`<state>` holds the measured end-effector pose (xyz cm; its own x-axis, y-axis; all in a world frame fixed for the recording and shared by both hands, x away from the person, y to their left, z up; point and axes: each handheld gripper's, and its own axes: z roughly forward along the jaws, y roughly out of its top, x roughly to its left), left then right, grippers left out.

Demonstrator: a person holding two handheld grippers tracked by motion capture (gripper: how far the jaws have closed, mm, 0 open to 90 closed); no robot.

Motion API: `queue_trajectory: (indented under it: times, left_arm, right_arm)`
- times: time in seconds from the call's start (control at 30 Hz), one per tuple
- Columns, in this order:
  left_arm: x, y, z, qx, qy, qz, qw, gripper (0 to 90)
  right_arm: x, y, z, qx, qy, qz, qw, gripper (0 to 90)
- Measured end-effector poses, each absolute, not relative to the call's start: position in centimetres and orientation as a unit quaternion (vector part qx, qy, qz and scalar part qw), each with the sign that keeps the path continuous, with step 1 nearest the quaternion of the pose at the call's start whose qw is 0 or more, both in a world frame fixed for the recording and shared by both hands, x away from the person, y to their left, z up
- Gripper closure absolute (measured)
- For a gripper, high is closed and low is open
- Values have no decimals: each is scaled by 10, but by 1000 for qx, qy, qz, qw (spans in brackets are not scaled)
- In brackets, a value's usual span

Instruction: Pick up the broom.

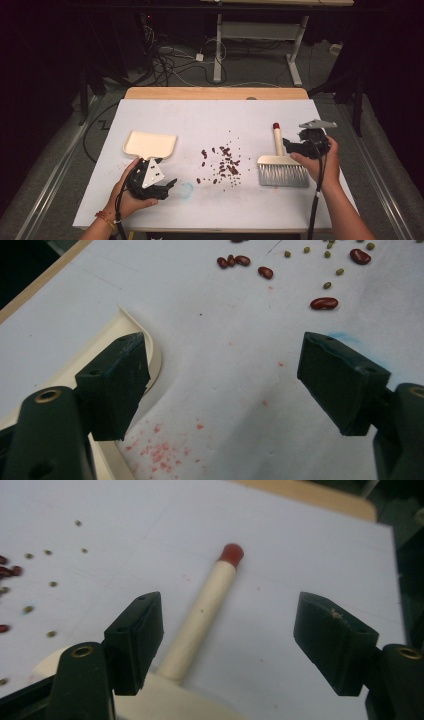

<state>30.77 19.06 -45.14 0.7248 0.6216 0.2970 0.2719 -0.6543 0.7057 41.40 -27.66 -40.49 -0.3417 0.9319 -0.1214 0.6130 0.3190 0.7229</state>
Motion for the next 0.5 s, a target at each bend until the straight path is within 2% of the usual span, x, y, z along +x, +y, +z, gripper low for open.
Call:
queue_trajectory:
  times: [0.1,0.23,0.3,0.33,0.4,0.47,0.5]
  left_arm:
    - [308,191,-453,871,258,264,324,198]
    - [307,191,-455,875,256,262,318,198]
    - [307,190,-456,876,255,261,316,198]
    - [306,190,-456,876,255,261,315,198]
    - [306,191,-456,877,256,260,314,200]
    - [306,191,-456,878,255,261,311,200]
    - [306,191,-456,878,255,261,310,200]
  right_arm:
    - [441,-271,-420,524,777,269,221,313]
    - [462,-261,-444,535,789,233,190,362]
    - [469,-257,-456,538,796,220,168,357]
    - [470,-257,-456,538,793,226,173,371]
    - [469,-253,-454,531,798,225,173,459]
    - [466,-250,-454,520,805,227,174,594]
    - [465,-248,-454,514,808,232,171,622]
